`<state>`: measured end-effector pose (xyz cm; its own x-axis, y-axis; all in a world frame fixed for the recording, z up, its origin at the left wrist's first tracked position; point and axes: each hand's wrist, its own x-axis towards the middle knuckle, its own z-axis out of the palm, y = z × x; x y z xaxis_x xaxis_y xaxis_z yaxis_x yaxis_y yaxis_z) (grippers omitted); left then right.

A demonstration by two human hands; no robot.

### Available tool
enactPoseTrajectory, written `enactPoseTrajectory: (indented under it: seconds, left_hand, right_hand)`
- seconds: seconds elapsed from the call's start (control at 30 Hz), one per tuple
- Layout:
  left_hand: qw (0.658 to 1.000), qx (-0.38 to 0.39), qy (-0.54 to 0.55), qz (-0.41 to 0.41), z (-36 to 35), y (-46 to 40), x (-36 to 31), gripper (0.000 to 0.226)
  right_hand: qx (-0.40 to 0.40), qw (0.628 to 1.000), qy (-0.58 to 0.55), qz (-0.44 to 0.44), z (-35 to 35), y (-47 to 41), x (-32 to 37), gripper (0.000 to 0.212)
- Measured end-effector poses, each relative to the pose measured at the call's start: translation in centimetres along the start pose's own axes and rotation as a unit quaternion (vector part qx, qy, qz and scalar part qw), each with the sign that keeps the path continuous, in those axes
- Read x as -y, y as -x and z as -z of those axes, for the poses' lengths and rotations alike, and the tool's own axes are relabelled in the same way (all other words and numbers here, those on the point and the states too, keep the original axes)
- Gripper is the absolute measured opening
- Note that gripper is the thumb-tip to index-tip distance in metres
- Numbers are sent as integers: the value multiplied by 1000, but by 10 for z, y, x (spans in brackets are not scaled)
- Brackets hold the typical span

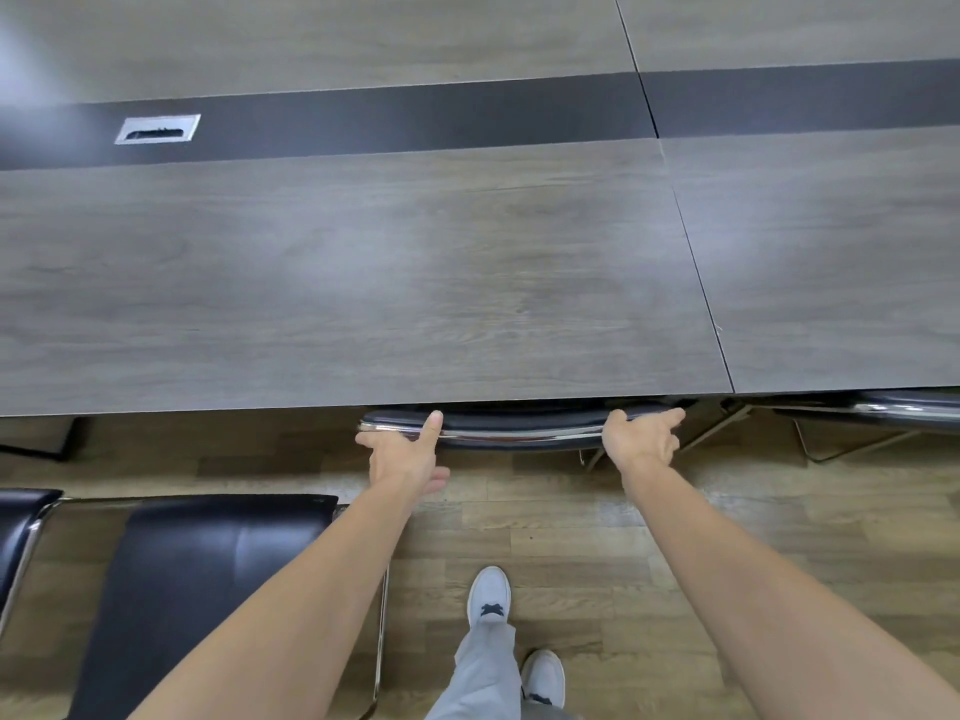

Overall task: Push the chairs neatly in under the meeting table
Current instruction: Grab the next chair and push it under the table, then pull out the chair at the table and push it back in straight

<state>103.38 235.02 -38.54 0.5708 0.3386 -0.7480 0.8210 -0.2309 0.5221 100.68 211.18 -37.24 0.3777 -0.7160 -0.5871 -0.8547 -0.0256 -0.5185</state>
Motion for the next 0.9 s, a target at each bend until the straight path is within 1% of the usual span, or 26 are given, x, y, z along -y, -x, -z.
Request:
enactPoseTrajectory:
  seconds: [0.13, 0.23, 0.4, 0.5, 0.53, 0.6, 0.73, 0.83, 0.9]
  left_hand:
    - [998, 21, -21, -54, -3, 25, 10, 113]
    - [997, 27, -26, -71, -3, 46, 17, 113]
    - [993, 7, -55, -100, 5, 76, 32, 111]
    - [984, -21, -123, -124, 12, 86, 39, 128]
    - [979, -31, -148, -134, 14, 91, 42, 130]
    - [972, -41, -171, -156, 17, 109, 44, 120]
    - [959, -29, -190, -206, 26, 146, 44, 94]
    - [944, -9, -211, -252, 37, 166, 45, 89]
    - [925, 0, -243, -293, 43, 178, 45, 86]
  right_hand:
    - [1, 997, 11, 74, 9, 20, -4, 72]
    - [8, 991, 31, 131, 20, 39, -8, 68]
    - [22, 981, 48, 188, 46, 71, -21, 64]
    - [37, 971, 69, 225, 63, 86, -28, 58]
    - [38, 967, 76, 239, 69, 91, -29, 57]
    - [34, 960, 86, 265, 82, 101, -33, 56]
    - [18, 948, 93, 303, 102, 120, -37, 53]
    - [7, 940, 98, 327, 114, 133, -40, 55]
    - [-1, 936, 104, 337, 120, 141, -42, 55]
